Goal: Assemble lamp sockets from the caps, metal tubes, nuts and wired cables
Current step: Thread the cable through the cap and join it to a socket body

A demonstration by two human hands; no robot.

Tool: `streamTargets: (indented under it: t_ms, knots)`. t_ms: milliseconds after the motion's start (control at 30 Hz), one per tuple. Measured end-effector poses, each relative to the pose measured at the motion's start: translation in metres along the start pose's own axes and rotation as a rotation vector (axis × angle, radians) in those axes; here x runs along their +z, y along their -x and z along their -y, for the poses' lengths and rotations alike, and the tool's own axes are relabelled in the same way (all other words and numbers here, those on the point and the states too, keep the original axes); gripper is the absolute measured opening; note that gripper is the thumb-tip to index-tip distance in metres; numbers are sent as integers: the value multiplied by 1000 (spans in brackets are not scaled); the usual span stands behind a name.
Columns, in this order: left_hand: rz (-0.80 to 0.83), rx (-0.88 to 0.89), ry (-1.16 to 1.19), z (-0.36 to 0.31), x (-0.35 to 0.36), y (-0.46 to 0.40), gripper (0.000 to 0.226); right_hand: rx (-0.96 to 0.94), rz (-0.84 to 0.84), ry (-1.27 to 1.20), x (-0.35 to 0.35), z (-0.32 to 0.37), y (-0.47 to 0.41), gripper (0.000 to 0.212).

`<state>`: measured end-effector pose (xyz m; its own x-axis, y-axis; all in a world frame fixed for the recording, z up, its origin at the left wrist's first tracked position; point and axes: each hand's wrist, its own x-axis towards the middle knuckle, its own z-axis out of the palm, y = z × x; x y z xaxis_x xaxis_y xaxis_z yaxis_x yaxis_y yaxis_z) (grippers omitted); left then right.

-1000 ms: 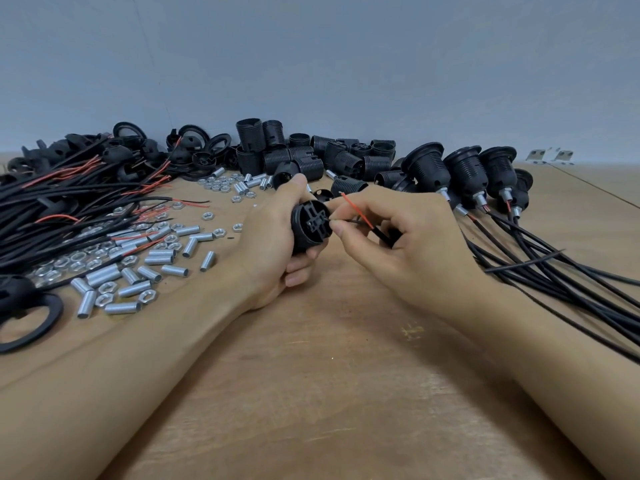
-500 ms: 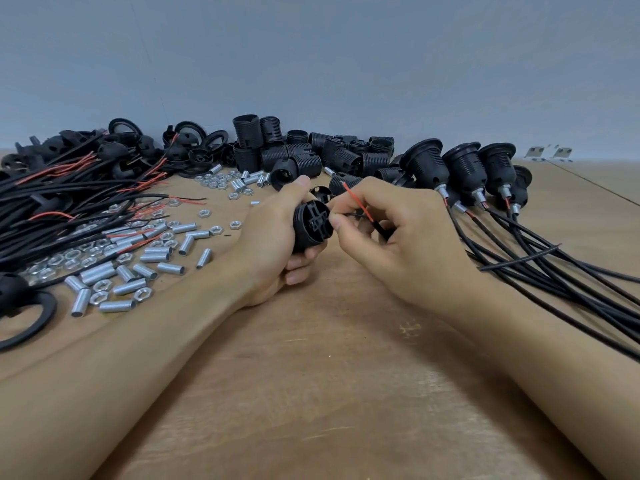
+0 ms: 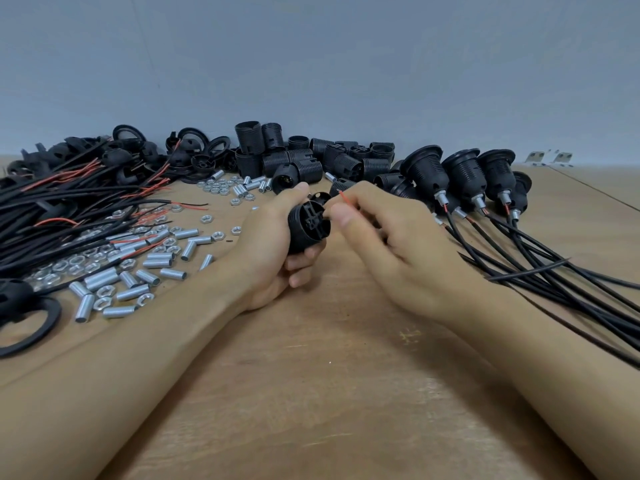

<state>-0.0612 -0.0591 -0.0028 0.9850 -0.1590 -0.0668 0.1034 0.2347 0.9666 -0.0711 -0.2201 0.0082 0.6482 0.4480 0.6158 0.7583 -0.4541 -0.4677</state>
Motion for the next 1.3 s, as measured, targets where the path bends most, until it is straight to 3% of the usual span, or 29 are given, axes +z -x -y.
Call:
streamTargets:
  t_ms: [67, 267, 367, 433, 500, 733, 1300]
  knots:
    - [15, 6, -2, 0, -1, 0, 47, -1, -9, -11, 0, -1, 0, 37]
    - [43, 7, -25, 0, 0, 1, 44, -123, -221, 35, 3, -4, -2, 24]
    - [54, 1, -50, 0, 0, 1, 45, -65, -222, -61, 5, -6, -2, 30]
    - [55, -6, -53, 0, 1, 2, 45, -23, -226, -130, 4, -5, -2, 18]
    - [49, -11, -38, 0, 2, 2, 47, -73, -217, -70, 2, -4, -1, 7]
    - [39, -18, 6, -2, 2, 3, 60, -124, -102, 85, 2, -5, -1, 7]
    - [-101, 36, -77, 2, 8, 0, 51, -86, -156, 118, 5, -5, -3, 9]
